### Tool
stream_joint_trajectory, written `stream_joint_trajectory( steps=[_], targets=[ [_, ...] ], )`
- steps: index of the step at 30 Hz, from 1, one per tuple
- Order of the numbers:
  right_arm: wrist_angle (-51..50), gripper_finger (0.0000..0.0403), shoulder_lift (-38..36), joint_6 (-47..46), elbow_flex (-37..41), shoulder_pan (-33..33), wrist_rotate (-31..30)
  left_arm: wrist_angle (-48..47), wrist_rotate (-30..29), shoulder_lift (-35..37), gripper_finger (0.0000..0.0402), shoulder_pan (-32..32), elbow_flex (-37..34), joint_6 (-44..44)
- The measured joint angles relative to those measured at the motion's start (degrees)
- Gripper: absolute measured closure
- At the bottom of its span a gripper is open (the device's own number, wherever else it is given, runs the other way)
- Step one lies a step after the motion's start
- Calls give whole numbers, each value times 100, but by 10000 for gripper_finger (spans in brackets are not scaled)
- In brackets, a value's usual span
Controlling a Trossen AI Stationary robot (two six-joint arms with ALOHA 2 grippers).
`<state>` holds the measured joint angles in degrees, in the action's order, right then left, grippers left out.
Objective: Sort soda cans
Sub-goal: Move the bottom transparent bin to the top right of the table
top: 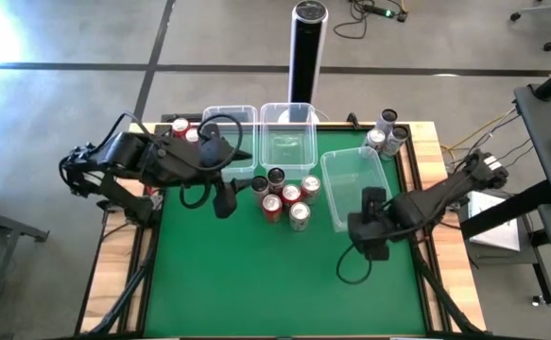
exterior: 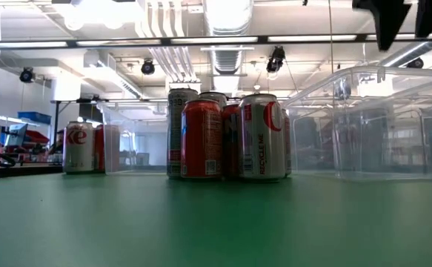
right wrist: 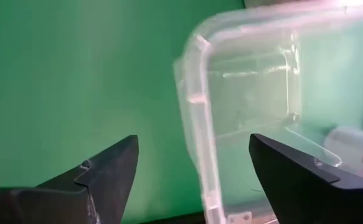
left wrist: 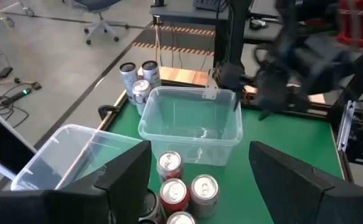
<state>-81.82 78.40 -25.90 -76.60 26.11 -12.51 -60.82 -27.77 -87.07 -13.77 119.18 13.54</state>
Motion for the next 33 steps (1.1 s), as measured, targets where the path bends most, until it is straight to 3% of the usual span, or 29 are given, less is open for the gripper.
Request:
stream_joint_trajectory(
  steps=[5,10,21,33],
  targets=[
    [837,139,-478,326,1067,-373,452,183,-10,24,147,-114,-316,0],
    [1272,191,-536,726,1630,-685,555,408,-8,33,147,-187,-563,73],
    [1298,375,-622,1897,1629,-1157,639,224,-678,51,147,-172,-552,195],
    [264,382,-584,1775,-22,-1349,598,-62,-889,74,147,-39,-327,239]
  ],
)
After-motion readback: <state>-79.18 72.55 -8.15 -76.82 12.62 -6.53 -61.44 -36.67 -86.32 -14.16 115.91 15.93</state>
